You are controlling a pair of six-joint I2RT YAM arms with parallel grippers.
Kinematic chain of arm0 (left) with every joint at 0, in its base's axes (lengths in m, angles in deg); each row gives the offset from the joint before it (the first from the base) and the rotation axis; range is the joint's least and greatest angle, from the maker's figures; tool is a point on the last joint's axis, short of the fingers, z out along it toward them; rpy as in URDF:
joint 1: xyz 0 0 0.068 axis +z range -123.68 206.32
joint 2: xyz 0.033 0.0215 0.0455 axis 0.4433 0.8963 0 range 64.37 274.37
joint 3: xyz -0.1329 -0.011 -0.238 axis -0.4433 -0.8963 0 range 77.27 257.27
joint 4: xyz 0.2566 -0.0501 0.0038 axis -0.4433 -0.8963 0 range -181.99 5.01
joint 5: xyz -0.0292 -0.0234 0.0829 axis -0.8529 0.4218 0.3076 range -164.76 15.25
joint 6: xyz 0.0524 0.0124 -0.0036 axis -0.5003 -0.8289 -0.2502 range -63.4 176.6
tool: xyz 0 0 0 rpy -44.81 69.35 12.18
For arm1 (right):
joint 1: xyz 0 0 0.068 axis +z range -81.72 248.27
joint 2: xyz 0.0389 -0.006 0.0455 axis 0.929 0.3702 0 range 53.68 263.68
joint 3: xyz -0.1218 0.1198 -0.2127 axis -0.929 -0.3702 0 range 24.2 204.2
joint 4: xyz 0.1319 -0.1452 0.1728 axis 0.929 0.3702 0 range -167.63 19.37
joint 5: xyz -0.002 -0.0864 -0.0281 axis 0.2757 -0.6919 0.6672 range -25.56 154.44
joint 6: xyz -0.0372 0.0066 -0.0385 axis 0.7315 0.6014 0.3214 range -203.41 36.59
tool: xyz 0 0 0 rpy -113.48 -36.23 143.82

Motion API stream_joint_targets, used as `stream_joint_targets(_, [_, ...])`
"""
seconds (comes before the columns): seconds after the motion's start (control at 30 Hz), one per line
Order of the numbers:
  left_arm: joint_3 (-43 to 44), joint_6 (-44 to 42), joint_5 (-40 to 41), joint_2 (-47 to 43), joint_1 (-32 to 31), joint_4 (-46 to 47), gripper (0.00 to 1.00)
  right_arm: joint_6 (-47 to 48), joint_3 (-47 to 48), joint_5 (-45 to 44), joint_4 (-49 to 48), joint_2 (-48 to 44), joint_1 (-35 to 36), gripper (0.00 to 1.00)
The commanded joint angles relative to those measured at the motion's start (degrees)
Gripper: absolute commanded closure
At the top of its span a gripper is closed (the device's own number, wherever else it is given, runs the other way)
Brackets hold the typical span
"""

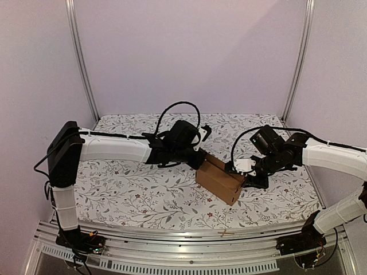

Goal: Fold the paper box

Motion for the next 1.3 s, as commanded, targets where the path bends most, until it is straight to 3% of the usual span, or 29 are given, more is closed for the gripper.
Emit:
stream_joint_targets(0.0, [1.04, 0.8, -1.97, 1.32, -1.06, -8.26, 1.0, 0.46, -0.96, 1.01, -0.01, -0.45, 0.21, 0.71])
stream_joint_targets(0.33, [12.07, -0.98, -1.71, 5.45, -0.48, -20.77, 1.0, 0.62, -0.94, 1.69, 0.53, -0.21, 0.25, 0.71])
stream_joint_targets(0.83, [5.78, 2.82, -1.32, 4.28, -0.55, -17.77, 1.0, 2.01, -0.6, 5.12, 2.67, -0.29, 0.25, 0.66])
stream_joint_targets(1.27, [-3.54, -2.05, -0.62, 0.42, -0.94, -7.96, 1.0, 1.76, -0.11, 5.08, 3.04, -0.37, 0.21, 0.66])
